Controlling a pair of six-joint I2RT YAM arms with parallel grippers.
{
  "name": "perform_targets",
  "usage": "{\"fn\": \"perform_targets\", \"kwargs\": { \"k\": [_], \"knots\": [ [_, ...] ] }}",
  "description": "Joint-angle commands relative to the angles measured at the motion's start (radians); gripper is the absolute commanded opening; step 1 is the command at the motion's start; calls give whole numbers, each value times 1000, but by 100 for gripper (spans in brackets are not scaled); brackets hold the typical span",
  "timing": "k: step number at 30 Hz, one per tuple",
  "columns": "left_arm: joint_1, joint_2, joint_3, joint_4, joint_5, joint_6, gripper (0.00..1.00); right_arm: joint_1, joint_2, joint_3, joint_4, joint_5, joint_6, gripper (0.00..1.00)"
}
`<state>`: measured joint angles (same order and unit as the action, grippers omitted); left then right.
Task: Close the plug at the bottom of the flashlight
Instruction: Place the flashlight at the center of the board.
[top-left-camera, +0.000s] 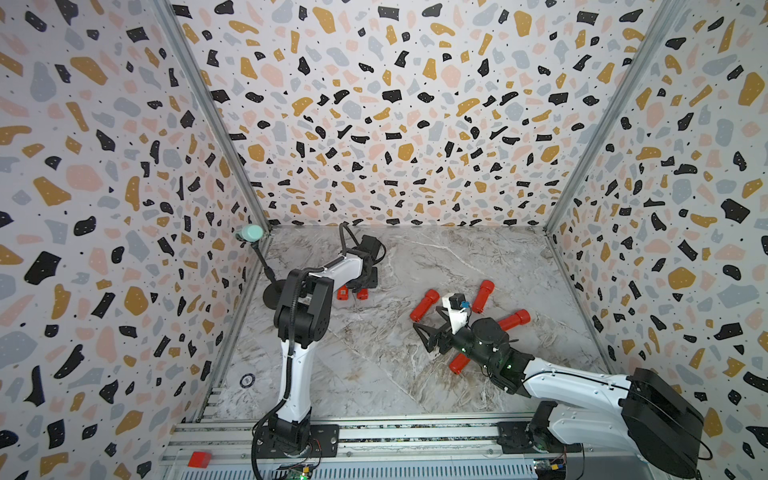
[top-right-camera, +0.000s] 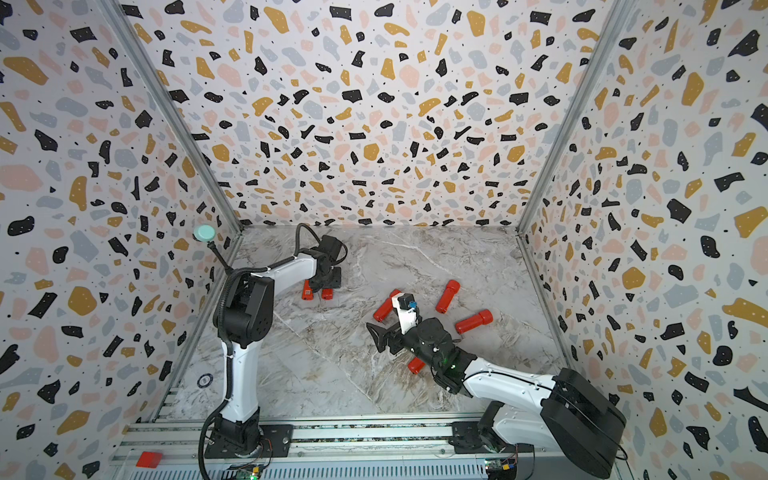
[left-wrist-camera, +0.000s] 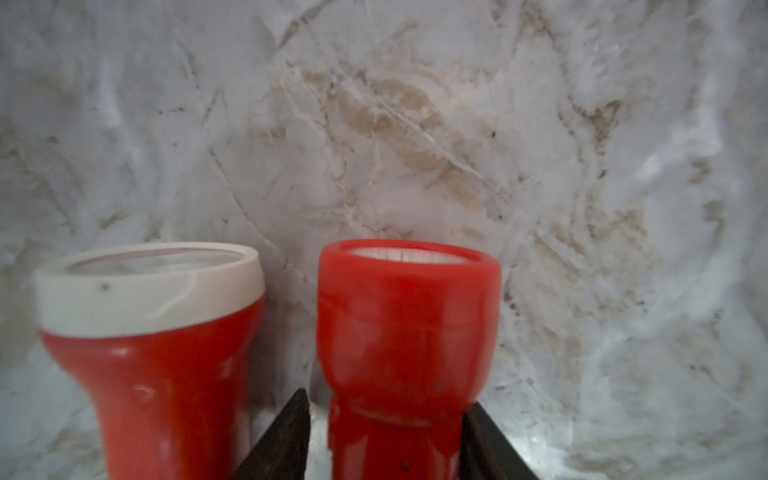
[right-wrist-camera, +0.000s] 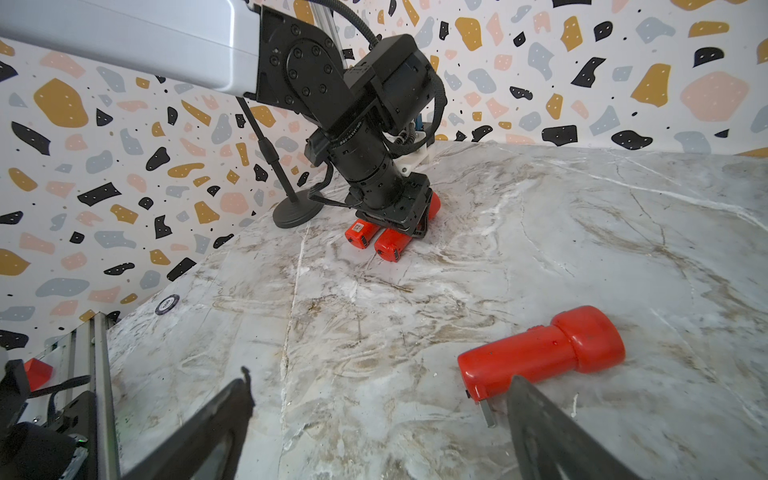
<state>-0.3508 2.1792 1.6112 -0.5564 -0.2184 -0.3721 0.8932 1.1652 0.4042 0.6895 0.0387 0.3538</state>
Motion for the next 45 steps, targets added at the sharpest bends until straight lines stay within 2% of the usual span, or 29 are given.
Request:
{"fn": "perform_targets", "kwargs": {
  "k": [1, 9, 21, 27, 28, 29, 34, 45],
  "knots": [
    [7, 36, 4, -37, -17, 19, 56, 5, -7, 24, 7, 9, -9, 97],
    [6, 0, 4, -35, -6, 16, 58, 7, -12, 23, 6, 14, -9, 97],
    [4, -153, -44, -5, 14, 4, 64, 9, -25, 16, 7, 42, -6, 99],
    [-3, -245, -85, 32, 36, 1, 69, 9, -36, 10, 3, 94, 4, 100],
    [-10, -268, -101, 44, 36, 2, 75, 9, -41, 7, 2, 110, 8, 99],
    [-18, -286, -113, 56, 39, 2, 99, 9, -48, 6, 1, 126, 11, 99],
    [-55, -378, -171, 82, 24, 14, 100, 9, -86, -7, -23, 229, 35, 99],
    [-226, -531, -317, 155, -60, 15, 100, -36, -164, 41, -218, 348, 138, 99]
  ]
}}
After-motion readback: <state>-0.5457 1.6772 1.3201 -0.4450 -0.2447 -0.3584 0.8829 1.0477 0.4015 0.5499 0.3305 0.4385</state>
